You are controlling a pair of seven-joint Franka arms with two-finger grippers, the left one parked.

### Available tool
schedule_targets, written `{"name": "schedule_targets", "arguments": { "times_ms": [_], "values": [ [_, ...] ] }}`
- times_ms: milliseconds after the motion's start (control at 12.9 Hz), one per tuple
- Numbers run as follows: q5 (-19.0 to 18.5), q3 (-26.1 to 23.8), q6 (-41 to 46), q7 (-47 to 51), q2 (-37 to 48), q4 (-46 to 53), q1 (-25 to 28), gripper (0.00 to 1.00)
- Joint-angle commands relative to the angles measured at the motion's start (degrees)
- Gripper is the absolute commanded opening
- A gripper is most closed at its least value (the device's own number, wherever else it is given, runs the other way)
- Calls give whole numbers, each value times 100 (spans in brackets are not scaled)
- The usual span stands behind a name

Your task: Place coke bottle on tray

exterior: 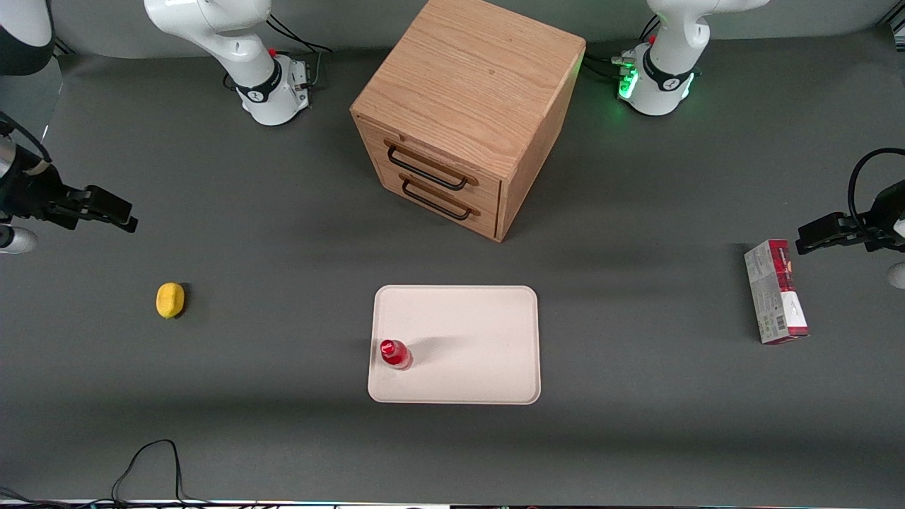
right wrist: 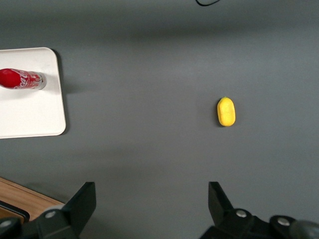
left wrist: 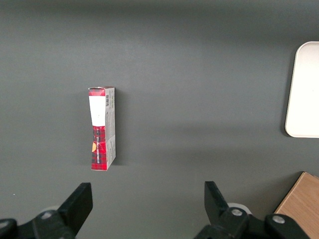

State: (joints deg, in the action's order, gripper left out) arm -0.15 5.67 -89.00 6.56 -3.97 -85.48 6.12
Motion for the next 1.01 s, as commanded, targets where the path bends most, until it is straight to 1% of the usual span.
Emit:
{"name": "schedule_targets", "arguments": {
  "times_ms": [0, 929],
  "values": [
    [85, 171, -38, -120, 151, -144, 38, 100],
    [138, 163, 67, -120, 142, -153, 47, 100]
  ]
}}
